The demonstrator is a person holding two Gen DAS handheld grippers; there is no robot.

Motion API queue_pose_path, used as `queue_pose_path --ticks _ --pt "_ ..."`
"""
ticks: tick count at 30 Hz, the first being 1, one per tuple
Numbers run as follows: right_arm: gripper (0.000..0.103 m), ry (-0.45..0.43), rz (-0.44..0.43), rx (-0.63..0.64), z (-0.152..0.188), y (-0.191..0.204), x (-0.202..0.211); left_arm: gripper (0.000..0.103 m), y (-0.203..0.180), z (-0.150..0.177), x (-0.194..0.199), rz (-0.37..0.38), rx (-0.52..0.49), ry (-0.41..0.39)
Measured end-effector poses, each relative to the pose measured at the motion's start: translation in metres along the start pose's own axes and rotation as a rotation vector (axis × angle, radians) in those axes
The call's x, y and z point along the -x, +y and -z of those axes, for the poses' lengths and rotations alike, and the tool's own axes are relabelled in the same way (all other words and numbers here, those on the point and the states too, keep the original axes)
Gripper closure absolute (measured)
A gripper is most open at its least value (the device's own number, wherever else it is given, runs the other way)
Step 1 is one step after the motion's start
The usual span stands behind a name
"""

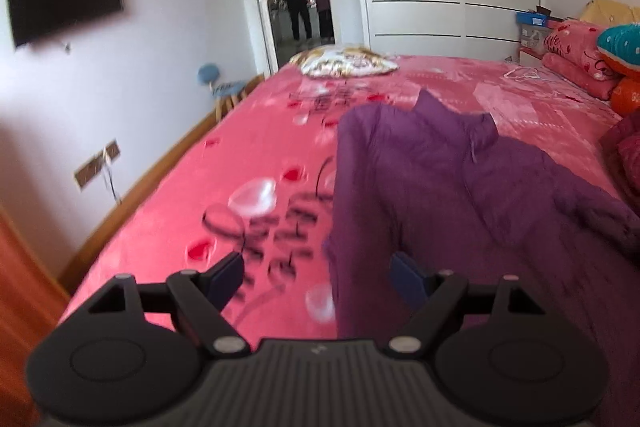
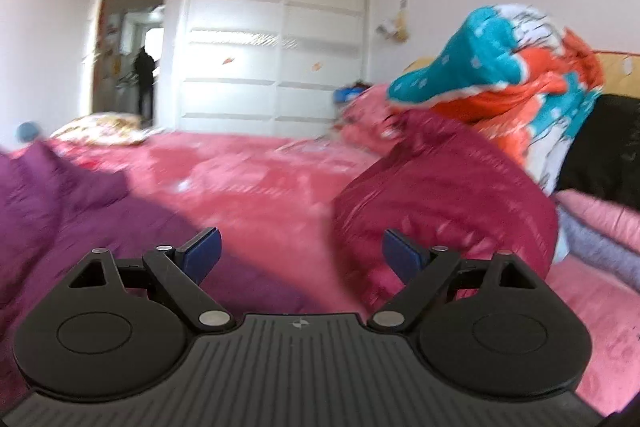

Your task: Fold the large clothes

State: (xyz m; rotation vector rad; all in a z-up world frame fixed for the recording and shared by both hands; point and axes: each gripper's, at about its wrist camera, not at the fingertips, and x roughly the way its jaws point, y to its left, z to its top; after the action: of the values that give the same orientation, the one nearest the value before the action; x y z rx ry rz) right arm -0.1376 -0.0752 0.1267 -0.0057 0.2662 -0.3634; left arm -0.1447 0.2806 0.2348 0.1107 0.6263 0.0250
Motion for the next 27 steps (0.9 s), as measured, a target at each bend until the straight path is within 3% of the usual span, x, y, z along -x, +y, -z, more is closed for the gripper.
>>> queue_pose_path --ticks 5,11,14,16,19,23,27 --pt "0.000 0.073 -0.092 -0.001 0.013 0.013 0.029 0.022 0.002 0.046 0.019 0.078 0.025 0.061" --pt "0.000 0.108 -0.198 0.047 0.024 0.027 0.069 0.025 -0.006 0.087 0.006 0.121 0.029 0.130" --pt "0.000 0.077 -0.232 0.135 0.027 0.038 0.088 0.047 -0.005 0.098 -0.013 0.096 0.039 0.178" --pt "0.000 0.061 -0.248 0.187 0.029 0.041 0.097 0.067 0.000 0.102 -0.023 0.098 0.088 0.211" --pt "0.000 0.053 -0.248 0.262 0.033 0.047 0.105 0.080 0.015 0.099 -0.037 0.101 0.171 0.224" --pt "0.000 0.065 -0.241 0.308 0.032 0.046 0.099 0.088 0.043 0.083 -0.049 0.033 0.271 0.181" --pt "0.000 0.123 -0.227 0.296 0.034 0.048 0.091 0.089 0.088 0.052 -0.066 -0.103 0.351 0.108"
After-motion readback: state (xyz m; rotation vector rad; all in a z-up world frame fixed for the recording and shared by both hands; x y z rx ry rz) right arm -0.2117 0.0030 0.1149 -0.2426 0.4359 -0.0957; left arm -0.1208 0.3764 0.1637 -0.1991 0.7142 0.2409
